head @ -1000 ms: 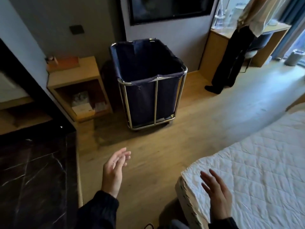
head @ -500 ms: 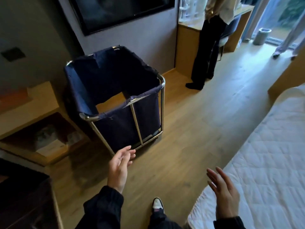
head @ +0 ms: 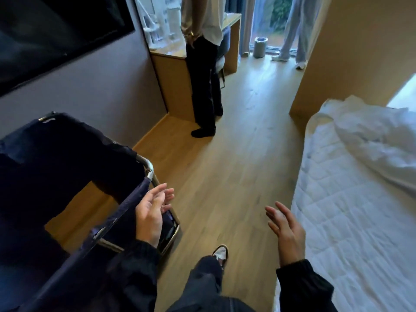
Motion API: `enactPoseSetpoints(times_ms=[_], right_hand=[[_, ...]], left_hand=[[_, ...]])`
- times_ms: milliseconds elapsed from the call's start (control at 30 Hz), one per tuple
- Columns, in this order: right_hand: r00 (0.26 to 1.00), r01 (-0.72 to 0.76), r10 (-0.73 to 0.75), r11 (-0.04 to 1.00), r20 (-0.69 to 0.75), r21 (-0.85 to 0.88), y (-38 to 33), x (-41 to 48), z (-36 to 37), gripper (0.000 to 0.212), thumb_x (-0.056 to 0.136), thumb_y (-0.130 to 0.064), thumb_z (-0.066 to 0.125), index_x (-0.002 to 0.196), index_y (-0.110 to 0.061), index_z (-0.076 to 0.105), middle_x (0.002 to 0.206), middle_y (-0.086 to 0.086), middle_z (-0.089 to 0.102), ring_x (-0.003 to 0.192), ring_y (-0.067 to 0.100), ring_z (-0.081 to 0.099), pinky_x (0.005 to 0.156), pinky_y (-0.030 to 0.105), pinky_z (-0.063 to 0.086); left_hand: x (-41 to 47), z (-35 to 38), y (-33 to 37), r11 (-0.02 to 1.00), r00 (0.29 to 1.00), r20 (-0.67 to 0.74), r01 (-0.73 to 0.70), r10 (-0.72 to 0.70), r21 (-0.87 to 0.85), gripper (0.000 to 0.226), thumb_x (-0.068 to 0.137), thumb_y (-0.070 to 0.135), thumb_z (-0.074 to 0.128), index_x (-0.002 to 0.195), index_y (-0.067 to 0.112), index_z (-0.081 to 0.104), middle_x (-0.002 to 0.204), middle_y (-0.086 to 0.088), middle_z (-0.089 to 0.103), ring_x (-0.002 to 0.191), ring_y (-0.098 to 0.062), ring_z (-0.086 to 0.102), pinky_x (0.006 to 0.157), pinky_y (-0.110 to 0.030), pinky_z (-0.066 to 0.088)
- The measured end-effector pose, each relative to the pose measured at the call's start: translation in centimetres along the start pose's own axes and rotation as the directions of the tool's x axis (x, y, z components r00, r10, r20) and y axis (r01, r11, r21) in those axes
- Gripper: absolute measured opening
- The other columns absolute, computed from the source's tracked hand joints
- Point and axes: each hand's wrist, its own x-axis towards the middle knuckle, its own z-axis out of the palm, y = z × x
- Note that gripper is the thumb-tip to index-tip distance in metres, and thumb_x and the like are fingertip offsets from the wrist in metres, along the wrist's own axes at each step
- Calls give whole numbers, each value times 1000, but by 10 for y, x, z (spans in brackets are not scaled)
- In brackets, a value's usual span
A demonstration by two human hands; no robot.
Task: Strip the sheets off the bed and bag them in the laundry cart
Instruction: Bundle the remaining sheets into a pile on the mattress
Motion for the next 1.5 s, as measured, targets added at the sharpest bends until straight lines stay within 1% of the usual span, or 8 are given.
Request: enactPoseSetpoints(times_ms=[167,633,933,1100,1200,1300,1400,1500], right_hand=[[989,14,-13,1000,-148,5,-39,100,32,26,98,-14,50,123,-13,56,110,7,69,109,18,63,98,39,48],[882,48,-7,996,-472,75,-112,376,33,24,98,-14,50,122,-16,57,111,7,69,108,17,64,99,38,49],[856,81,-30,994,-515,78,-168,596,18,23,98,-13,50,119,-15,58,110,7,69,110,21,61,102,43,45],[861,95,-18,988,-508,125,-200,699,18,26,99,-8,46,124,-8,54,110,12,67,105,18,63,85,21,53],[850,81,-17,992,-527,99,-214,764,17,18,98,-10,48,110,-18,59,107,8,69,107,21,63,93,33,51],[811,111,-44,991,-583,79,-231,829,12,19,97,-9,49,102,-23,61,106,8,69,105,22,62,95,38,47],[758,131,-56,989,-650,67,-247,888,0,21,98,-8,48,116,-12,58,107,10,68,102,22,62,90,30,48],[688,150,-47,986,-724,79,-269,938,-13,20,98,-9,48,112,-18,59,106,8,68,100,22,62,83,23,51]], left_hand=[[127,89,18,1000,988,151,9,-9,-3,26,85,26,50,104,17,65,101,-9,70,90,-19,66,79,-36,50],[372,348,30,997,900,432,23,-54,78,25,101,12,43,118,13,60,113,-9,67,104,-21,65,90,-38,51],[519,528,55,995,869,493,-16,-34,97,25,99,11,45,119,14,60,112,-8,68,104,-19,65,89,-39,51],[580,611,59,995,852,522,-23,-31,98,24,99,9,44,116,14,60,109,-8,69,101,-18,66,87,-37,52],[628,673,60,994,836,548,-24,-36,102,23,99,7,45,114,12,60,107,-9,69,100,-22,67,86,-38,53],[683,744,62,995,793,609,-32,-29,90,18,97,10,50,110,15,62,107,-11,69,99,-25,67,87,-41,52],[732,820,68,993,717,696,-61,-25,98,25,86,27,55,108,19,63,104,-6,71,97,-22,68,84,-38,53],[769,900,75,993,643,765,-55,-44,104,29,82,31,54,107,20,64,103,-5,72,96,-24,68,83,-38,53]])
